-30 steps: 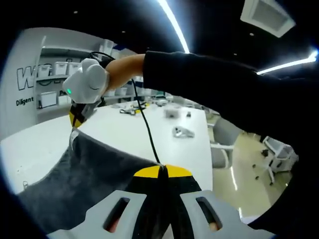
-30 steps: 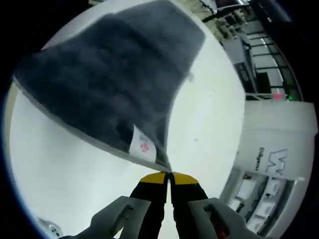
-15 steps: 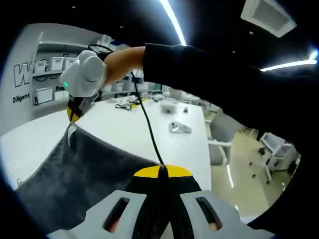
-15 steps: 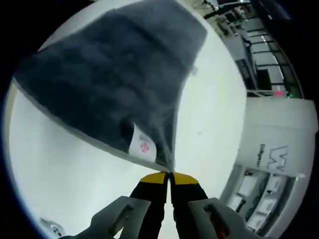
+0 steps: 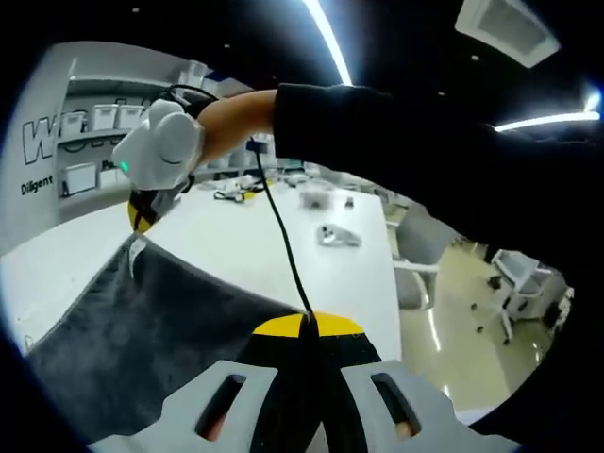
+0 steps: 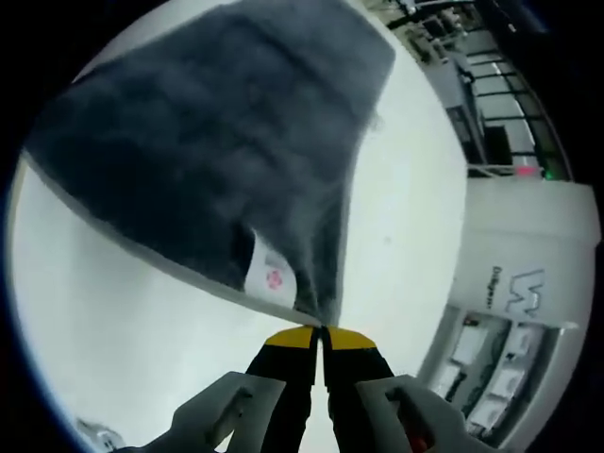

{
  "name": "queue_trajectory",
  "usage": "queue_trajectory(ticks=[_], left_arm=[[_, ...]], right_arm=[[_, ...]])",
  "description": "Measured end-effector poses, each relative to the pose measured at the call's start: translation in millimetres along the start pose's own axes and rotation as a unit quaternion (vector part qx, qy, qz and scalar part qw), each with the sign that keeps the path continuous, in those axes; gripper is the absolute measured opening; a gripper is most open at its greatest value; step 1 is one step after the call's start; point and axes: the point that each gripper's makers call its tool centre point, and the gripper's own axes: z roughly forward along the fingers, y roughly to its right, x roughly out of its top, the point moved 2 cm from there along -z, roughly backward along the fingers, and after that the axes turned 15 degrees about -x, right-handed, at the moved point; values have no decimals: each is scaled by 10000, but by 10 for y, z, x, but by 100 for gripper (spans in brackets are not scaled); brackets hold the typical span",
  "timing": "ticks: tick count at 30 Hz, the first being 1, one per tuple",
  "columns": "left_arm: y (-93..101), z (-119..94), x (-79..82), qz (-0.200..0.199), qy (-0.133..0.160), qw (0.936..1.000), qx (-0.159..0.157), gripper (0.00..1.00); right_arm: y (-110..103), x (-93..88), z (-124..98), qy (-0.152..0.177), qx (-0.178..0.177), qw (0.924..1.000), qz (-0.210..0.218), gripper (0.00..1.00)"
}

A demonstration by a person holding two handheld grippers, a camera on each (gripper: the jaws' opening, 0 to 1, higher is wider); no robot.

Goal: Open the folded towel by lifting each exposed corner and separating the folded layers until the towel lies flat within the target outline without major curled edges

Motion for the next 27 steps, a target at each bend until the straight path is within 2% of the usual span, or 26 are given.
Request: queue_trajectory(ticks=[6, 17, 27], left_arm=[[46, 105, -65, 55, -105, 9999, -27, 0], [135, 310, -290, -26, -287, 9995, -98, 0], [129, 502, -483, -136, -475, 9986, -192, 0]], right_arm=[[-148, -56, 38, 0, 32, 9999, 100, 0], [-371, -148, 149, -30, 66, 9997, 226, 0], [-594, -222, 262, -41, 170, 9993, 319, 0]])
